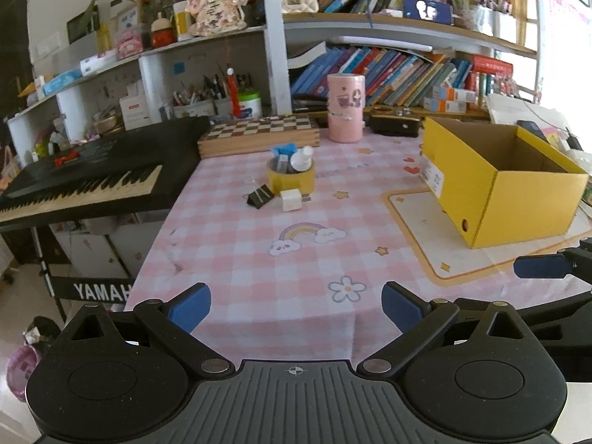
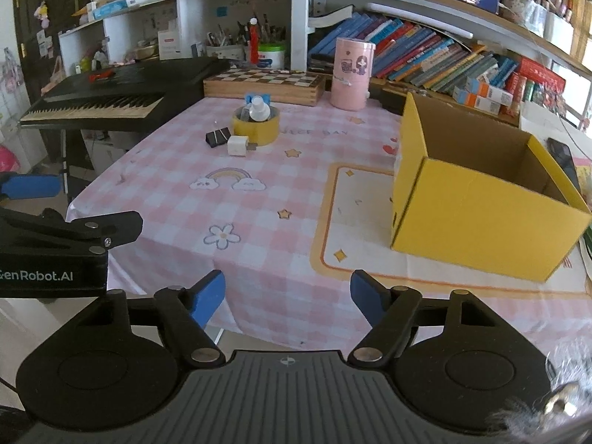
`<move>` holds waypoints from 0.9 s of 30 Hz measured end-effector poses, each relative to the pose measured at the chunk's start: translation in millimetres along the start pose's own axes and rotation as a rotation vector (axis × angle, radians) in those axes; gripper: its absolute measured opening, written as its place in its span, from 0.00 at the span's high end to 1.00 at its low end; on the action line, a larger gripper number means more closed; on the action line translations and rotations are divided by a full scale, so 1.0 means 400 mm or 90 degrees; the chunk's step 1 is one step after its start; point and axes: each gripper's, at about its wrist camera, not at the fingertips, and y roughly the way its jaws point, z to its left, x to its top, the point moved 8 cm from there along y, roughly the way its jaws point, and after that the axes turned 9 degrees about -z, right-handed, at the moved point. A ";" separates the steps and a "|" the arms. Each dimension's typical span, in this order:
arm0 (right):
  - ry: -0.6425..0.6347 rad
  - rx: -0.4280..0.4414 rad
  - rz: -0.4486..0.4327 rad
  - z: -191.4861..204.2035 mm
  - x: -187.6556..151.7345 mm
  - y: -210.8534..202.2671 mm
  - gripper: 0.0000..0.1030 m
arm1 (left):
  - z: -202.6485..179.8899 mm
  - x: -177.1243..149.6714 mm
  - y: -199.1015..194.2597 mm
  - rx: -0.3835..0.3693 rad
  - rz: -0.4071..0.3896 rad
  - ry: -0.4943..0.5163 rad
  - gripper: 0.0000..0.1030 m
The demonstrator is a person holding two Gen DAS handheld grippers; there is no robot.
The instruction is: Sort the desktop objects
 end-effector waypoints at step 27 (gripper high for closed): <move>0.025 0.034 -0.016 0.009 0.157 0.199 0.32 | 0.126 0.083 0.141 0.065 0.019 -0.021 0.03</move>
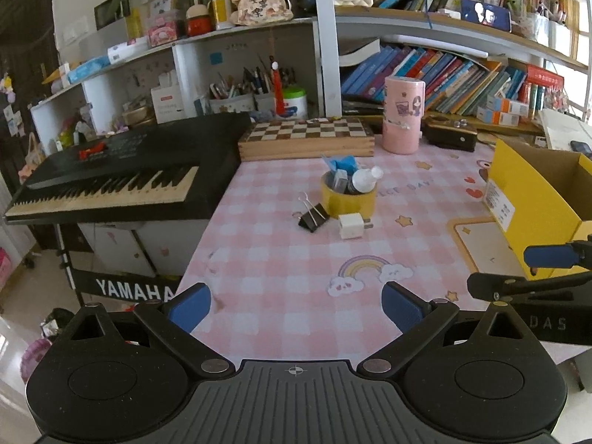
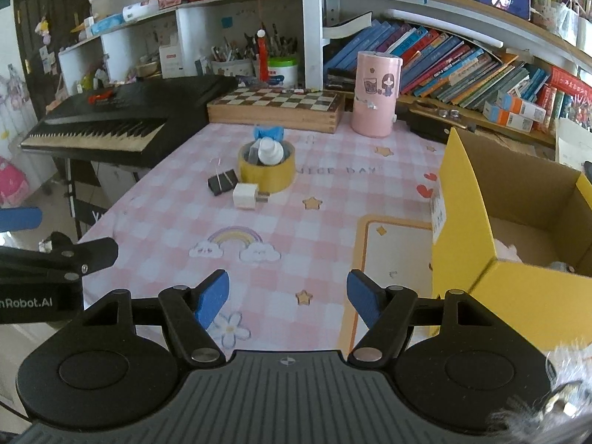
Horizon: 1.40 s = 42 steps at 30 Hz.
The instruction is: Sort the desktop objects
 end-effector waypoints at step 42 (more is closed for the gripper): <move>0.041 0.008 0.020 -0.086 0.226 0.383 0.39 | -0.162 0.023 0.516 -0.115 0.103 0.069 0.40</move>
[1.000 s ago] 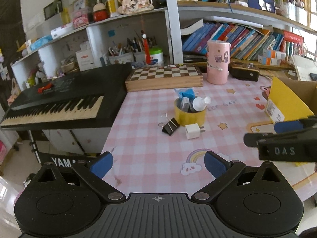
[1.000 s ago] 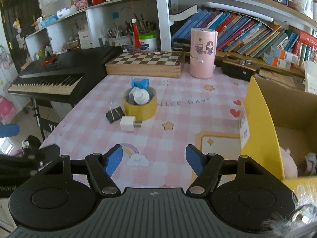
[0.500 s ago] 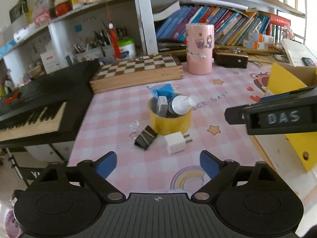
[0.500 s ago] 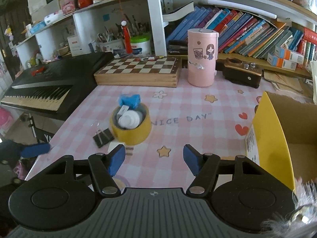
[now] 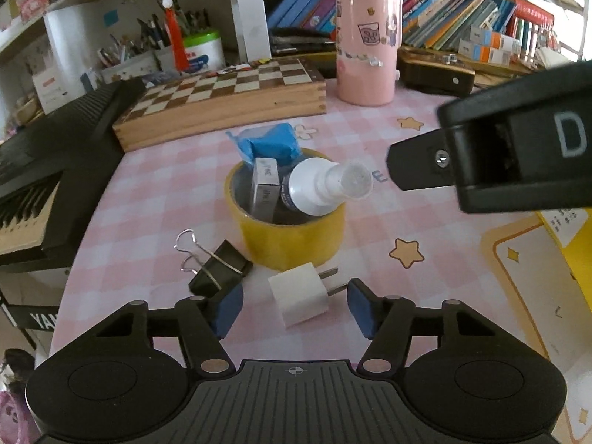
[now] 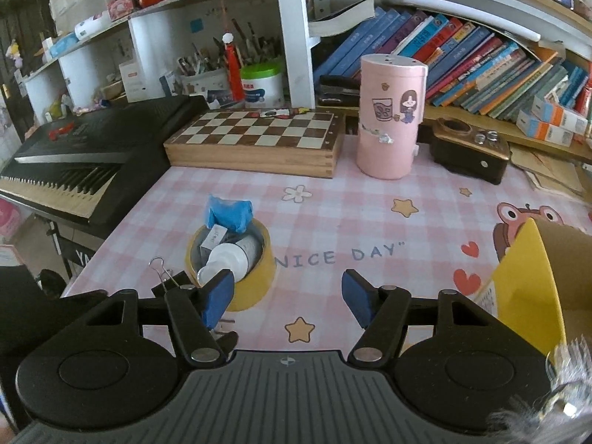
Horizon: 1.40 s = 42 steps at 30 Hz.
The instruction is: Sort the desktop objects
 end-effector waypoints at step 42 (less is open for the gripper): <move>-0.075 0.074 0.000 0.113 0.089 0.236 0.62 | 0.202 -0.009 -0.207 0.089 -0.040 -0.143 0.56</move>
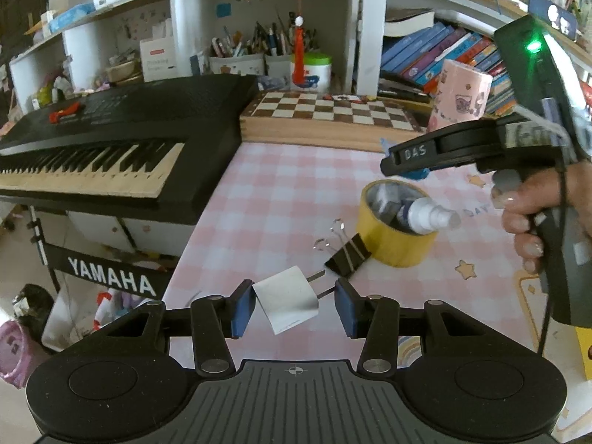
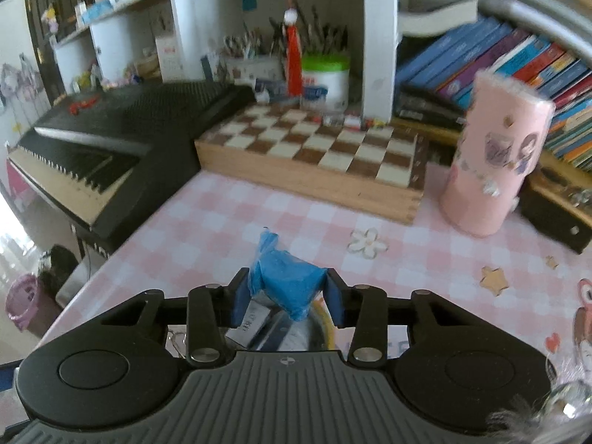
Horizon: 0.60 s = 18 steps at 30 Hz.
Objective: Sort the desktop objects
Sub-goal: 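Lift and carry the white plug and blue item in both tools toward the yellow box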
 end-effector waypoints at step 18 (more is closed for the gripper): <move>0.060 -0.036 -0.041 -0.047 -0.061 -0.270 0.62 | -0.070 0.044 -0.058 -0.062 -0.049 0.044 0.56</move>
